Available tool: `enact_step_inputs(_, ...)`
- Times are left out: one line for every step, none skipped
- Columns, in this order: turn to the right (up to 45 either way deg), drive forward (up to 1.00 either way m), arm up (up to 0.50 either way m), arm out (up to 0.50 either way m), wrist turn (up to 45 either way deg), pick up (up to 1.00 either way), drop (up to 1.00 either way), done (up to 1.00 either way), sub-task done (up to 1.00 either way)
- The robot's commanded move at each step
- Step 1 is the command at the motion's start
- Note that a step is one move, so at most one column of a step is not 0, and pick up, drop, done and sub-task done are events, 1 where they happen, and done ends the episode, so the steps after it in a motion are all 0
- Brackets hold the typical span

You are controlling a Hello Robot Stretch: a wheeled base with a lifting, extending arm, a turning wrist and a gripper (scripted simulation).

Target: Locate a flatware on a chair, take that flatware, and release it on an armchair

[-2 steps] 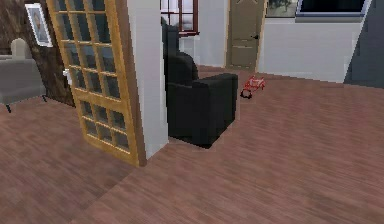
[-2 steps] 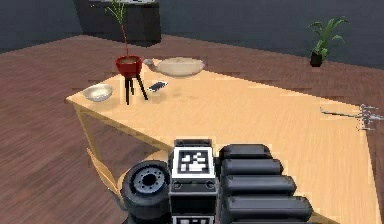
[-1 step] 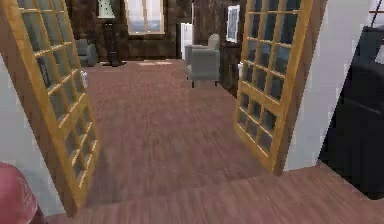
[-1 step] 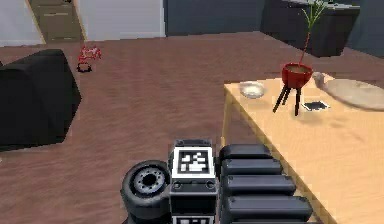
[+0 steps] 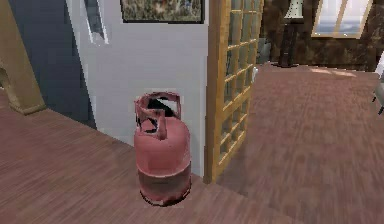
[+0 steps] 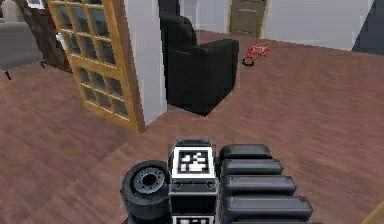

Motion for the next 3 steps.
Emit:
enact_step_inputs(0.0, 0.15, 0.0, 0.0, 0.0, 0.0, 0.0, 0.0, 0.0)
enact_step_inputs(36.0, 0.0, 0.0, 0.0, 0.0, 0.0, 0.0, 0.0, 0.0)
enact_step_inputs(0.0, 1.0, 0.0, 0.0, 0.0, 0.0, 0.0, 0.0, 0.0)
